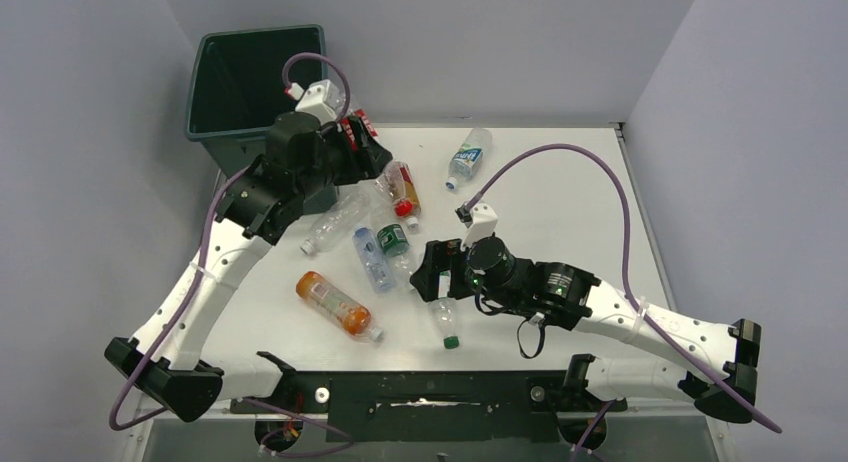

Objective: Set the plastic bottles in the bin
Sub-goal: Pick up the plastic bottle at the center of the board, then place the plastic bottle in the trash bin.

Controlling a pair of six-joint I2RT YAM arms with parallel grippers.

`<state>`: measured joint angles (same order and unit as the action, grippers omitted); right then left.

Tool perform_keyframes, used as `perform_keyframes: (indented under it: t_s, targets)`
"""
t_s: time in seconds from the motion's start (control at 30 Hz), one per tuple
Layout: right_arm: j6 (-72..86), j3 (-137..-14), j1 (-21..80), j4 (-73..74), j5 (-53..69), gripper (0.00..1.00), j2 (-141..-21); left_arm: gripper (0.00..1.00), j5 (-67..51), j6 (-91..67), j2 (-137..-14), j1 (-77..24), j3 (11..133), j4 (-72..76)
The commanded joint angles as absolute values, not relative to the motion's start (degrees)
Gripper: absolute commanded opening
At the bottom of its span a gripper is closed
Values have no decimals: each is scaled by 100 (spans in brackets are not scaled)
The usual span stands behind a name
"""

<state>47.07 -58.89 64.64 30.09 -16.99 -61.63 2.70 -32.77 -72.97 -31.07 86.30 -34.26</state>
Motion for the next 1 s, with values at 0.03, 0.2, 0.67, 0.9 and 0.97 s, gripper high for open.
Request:
perform_keyframes:
  t_s: [0.03, 0.2, 0.67, 0.9, 0.97]
  targets:
    - [4807, -5821, 6547, 2789, -1866, 98, -6177, 59, -81, -3012, -7394, -2650, 9306, -3378]
    - [4844, -5766, 6577, 2734, -1834, 98, -6243, 59, -367, -2883, -7500, -2145, 9742, -3489]
    - [4908, -5753, 6703, 2585, -1706, 98, -6565, 60, -1087, -2821, -7954, -749, 10977, -3522]
    - [4943, -5844, 6763, 2584, -1704, 98, -6703, 60, -1597, -3098, -8575, 339, 11589, -3243]
    - [4984, -5842, 6821, 2575, -1724, 98, -6730, 60, -1706, -3180, -8778, 600, 11773, -3146]
